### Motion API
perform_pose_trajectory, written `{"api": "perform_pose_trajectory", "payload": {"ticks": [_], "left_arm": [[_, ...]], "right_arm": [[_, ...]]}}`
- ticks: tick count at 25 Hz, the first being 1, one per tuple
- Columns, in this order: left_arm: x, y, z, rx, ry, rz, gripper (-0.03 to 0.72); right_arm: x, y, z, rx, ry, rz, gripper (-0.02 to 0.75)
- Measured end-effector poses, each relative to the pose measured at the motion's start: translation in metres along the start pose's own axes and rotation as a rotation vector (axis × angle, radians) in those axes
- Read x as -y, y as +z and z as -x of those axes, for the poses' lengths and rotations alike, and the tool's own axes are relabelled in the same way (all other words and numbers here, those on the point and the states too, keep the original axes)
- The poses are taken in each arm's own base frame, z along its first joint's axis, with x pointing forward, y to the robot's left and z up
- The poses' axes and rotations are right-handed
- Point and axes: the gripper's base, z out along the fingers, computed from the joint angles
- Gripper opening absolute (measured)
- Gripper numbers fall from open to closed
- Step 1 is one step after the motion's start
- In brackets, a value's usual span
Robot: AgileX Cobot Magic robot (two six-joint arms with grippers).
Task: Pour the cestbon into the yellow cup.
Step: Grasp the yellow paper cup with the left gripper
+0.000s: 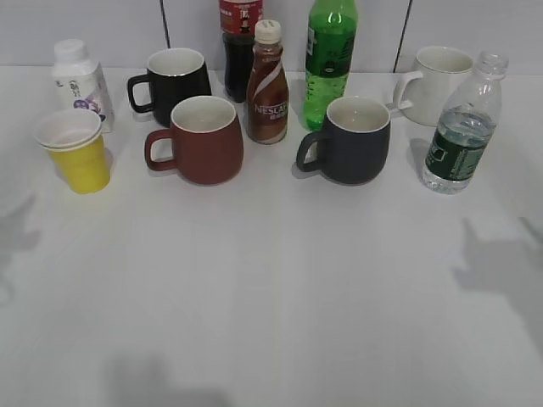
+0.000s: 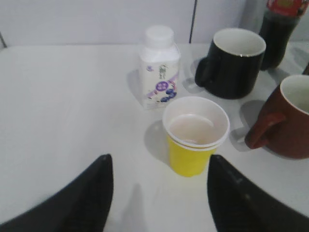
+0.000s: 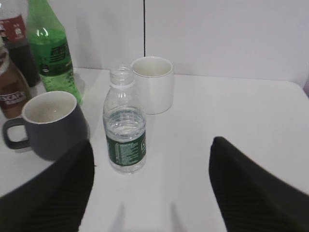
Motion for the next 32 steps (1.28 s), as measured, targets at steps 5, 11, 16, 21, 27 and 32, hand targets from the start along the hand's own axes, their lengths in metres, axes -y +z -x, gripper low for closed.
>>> {"api": "perform_pose_trajectory", "payload": {"ticks": [5,11,16,21,27,32], "left_arm": [[0.015,0.037,-0.017,-0.064,0.017,-0.06,0.47],[0.026,0.064,-0.062,-0.095,0.044,-0.098,0.469],[0.027,0.083,-0.073,-0.025,0.043,-0.096,0.481],[0.029,0.109,-0.087,0.063,0.048,-0.098,0.578],[0.03,0.132,-0.109,0.164,0.047,-0.096,0.599],[0.029,0.141,-0.126,0.138,0.046,-0.087,0.599]], "right_arm": [[0.003,0.042,-0.007,-0.035,0.008,-0.025,0.554],[0.007,0.075,-0.013,0.018,0.029,-0.061,0.554],[0.009,0.097,-0.024,0.007,0.041,-0.078,0.554],[0.01,0.11,-0.034,-0.011,0.038,-0.087,0.517],[0.009,0.12,-0.041,-0.014,0.011,-0.083,0.489],[0.008,0.126,-0.047,-0.021,-0.016,-0.071,0.486]]}}
